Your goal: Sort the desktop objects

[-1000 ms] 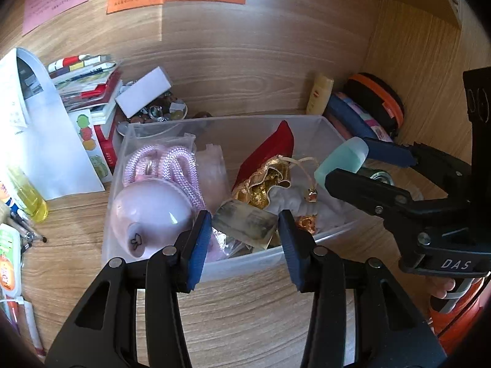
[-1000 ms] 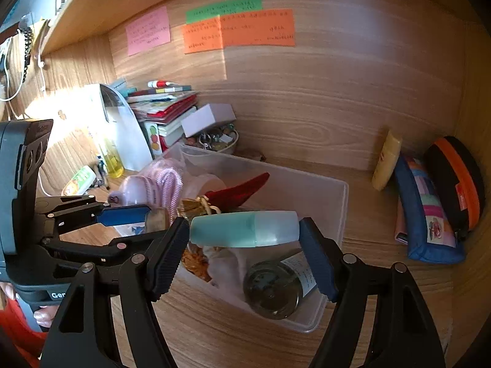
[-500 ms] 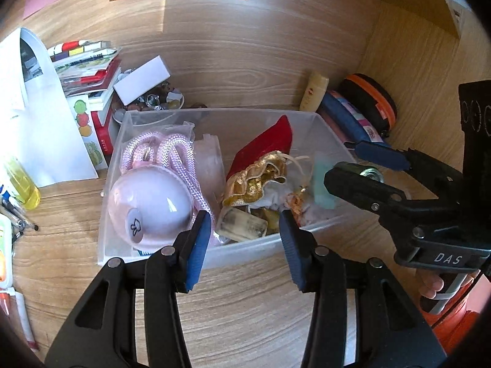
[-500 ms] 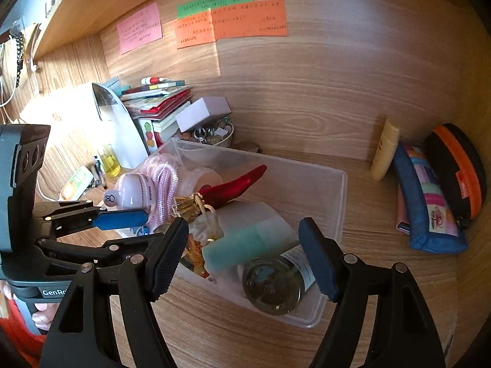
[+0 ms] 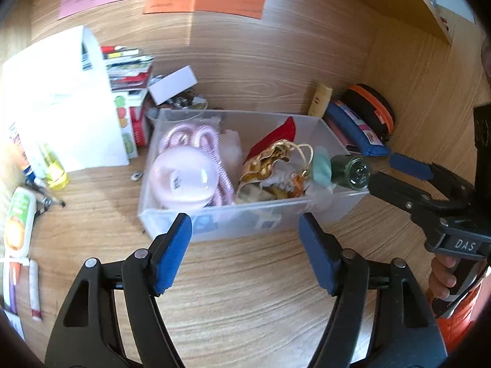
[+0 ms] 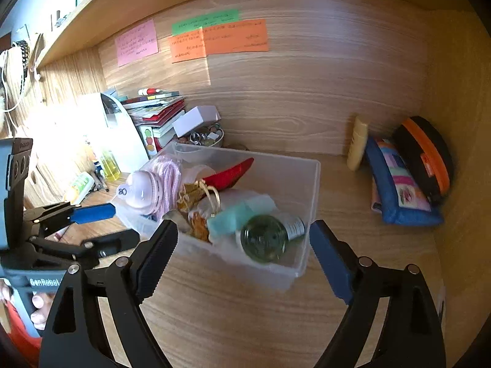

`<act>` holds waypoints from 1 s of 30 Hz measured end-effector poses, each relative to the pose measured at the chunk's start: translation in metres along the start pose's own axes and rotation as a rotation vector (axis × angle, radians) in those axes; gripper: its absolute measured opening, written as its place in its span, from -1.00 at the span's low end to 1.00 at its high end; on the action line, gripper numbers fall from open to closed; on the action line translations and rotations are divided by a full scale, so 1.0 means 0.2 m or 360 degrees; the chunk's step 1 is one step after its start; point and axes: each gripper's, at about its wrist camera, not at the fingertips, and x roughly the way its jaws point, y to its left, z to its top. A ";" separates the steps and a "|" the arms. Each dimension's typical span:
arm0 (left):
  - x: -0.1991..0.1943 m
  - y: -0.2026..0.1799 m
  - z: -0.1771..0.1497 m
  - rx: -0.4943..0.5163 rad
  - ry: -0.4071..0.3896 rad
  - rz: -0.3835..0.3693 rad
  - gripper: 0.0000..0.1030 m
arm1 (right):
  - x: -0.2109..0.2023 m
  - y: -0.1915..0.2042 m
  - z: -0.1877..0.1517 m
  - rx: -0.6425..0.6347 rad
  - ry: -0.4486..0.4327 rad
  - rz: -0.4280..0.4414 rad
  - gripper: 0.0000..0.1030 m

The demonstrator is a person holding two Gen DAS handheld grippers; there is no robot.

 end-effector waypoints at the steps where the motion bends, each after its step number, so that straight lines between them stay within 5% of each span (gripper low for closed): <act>1: -0.01 0.01 -0.01 -0.0009 0.0000 0.0009 0.39 | -0.01 0.00 -0.01 0.0003 0.0001 -0.0002 0.68; 15: -0.12 0.00 -0.10 0.0074 -0.0147 0.0365 0.39 | -0.07 0.04 -0.13 0.0060 -0.0020 -0.0004 0.68; 30: -0.04 -0.02 -0.06 0.0087 -0.0122 0.0326 0.39 | -0.09 0.07 -0.16 0.0023 -0.0013 -0.0019 0.68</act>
